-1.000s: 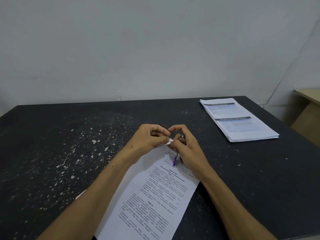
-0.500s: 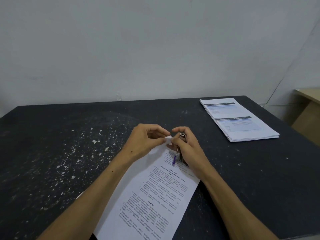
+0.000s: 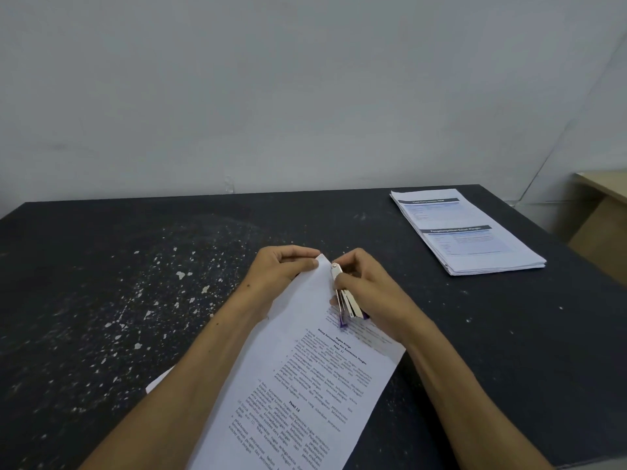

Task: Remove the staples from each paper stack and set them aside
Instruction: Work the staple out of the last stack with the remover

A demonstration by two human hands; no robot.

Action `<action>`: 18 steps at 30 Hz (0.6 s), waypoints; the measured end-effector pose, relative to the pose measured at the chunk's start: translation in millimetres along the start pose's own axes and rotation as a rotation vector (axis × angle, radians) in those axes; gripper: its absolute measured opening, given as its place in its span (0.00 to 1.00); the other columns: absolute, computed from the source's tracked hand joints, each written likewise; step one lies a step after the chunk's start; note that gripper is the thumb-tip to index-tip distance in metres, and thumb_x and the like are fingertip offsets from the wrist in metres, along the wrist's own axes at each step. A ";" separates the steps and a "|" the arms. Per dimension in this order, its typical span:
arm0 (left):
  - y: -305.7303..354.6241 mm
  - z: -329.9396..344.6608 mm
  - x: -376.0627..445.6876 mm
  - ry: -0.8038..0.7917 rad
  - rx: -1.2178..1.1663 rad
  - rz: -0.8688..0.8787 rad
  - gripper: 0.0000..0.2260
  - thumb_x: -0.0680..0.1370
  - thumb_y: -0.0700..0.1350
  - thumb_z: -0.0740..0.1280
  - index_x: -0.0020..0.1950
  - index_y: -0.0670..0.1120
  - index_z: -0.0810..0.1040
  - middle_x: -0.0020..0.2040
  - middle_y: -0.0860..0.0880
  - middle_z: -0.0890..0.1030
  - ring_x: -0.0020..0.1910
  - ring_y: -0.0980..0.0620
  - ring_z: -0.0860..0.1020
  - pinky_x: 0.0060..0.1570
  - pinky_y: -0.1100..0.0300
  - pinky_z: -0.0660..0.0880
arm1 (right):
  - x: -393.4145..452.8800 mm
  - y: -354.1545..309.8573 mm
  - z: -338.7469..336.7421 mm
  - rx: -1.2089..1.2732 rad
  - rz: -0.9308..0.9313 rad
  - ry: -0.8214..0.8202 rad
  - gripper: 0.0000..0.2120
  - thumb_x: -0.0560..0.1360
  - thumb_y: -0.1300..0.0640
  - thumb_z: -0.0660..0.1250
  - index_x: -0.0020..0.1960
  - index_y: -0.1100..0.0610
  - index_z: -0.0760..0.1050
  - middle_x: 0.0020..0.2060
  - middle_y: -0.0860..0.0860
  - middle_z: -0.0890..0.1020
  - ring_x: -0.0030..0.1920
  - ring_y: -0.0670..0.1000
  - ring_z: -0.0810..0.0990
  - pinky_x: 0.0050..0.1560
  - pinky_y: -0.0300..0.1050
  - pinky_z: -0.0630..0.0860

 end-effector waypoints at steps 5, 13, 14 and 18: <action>-2.0 3.0 0.6 -0.069 -0.006 -0.016 0.05 0.77 0.45 0.75 0.51 0.52 0.89 0.50 0.51 0.88 0.53 0.47 0.86 0.58 0.49 0.82 | 2.5 -3.7 -3.1 -0.176 -0.142 0.148 0.12 0.78 0.57 0.74 0.61 0.51 0.82 0.50 0.45 0.86 0.50 0.43 0.85 0.54 0.41 0.82; -7.7 1.9 3.9 -0.103 -0.008 -0.072 0.04 0.78 0.48 0.75 0.50 0.50 0.89 0.49 0.47 0.88 0.52 0.43 0.86 0.56 0.46 0.82 | 4.2 -6.4 -7.0 -0.325 -0.142 0.352 0.10 0.75 0.50 0.77 0.55 0.50 0.82 0.44 0.40 0.84 0.44 0.38 0.83 0.39 0.25 0.75; -8.0 1.7 4.0 -0.108 -0.012 -0.075 0.04 0.78 0.47 0.75 0.50 0.49 0.89 0.48 0.47 0.88 0.52 0.43 0.86 0.55 0.47 0.83 | 4.7 -6.9 -6.0 -0.349 -0.151 0.353 0.10 0.76 0.49 0.76 0.55 0.50 0.82 0.44 0.40 0.84 0.43 0.38 0.83 0.39 0.24 0.75; -7.3 1.7 3.8 -0.099 -0.037 -0.091 0.04 0.78 0.45 0.75 0.49 0.47 0.89 0.47 0.46 0.88 0.50 0.43 0.87 0.53 0.49 0.83 | 3.3 -10.2 -0.8 -0.433 -0.197 0.356 0.09 0.77 0.48 0.74 0.54 0.50 0.79 0.44 0.42 0.84 0.45 0.42 0.83 0.47 0.35 0.80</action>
Point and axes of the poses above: each hand's wrist, its own x-axis towards the middle knuckle, its own z-axis out of the palm, y = z × x, the point moved 5 cm from there along x, towards the middle knuckle
